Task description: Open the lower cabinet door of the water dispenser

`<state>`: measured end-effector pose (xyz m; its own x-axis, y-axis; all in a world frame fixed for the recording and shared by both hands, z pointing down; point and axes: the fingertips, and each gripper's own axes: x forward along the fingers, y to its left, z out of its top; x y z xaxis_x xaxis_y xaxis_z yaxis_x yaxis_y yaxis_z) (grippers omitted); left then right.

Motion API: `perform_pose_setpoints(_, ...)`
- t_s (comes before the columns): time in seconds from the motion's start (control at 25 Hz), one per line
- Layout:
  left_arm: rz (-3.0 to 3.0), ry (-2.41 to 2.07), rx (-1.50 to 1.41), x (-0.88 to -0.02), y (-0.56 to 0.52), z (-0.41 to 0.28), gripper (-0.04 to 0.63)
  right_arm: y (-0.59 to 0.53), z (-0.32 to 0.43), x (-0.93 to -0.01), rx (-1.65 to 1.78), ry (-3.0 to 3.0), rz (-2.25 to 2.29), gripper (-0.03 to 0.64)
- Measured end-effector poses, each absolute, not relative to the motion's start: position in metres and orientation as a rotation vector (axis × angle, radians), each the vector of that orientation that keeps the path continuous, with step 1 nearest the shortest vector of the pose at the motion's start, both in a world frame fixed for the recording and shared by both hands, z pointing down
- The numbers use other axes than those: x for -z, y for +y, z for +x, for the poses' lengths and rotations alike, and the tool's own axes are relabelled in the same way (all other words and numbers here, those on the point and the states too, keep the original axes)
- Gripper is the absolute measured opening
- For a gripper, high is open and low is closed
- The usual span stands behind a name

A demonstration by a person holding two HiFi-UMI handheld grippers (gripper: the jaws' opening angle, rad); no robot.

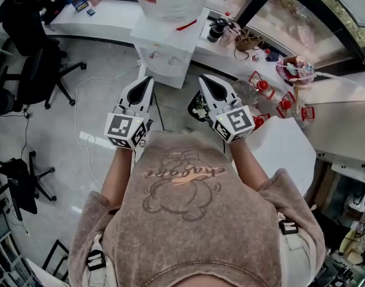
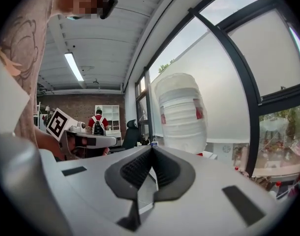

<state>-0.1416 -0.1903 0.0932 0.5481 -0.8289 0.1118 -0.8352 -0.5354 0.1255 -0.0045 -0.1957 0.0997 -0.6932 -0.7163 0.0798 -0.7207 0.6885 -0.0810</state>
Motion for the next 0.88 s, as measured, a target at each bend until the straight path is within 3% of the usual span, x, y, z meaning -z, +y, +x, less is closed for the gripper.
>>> perform_pose_setpoints(0.88, 2.543, -1.51, -0.05, -0.121, -0.195, -0.133, 0.012, -0.194, 0.037, -0.134, -0.211, -2.759, 1.38, 0.005)
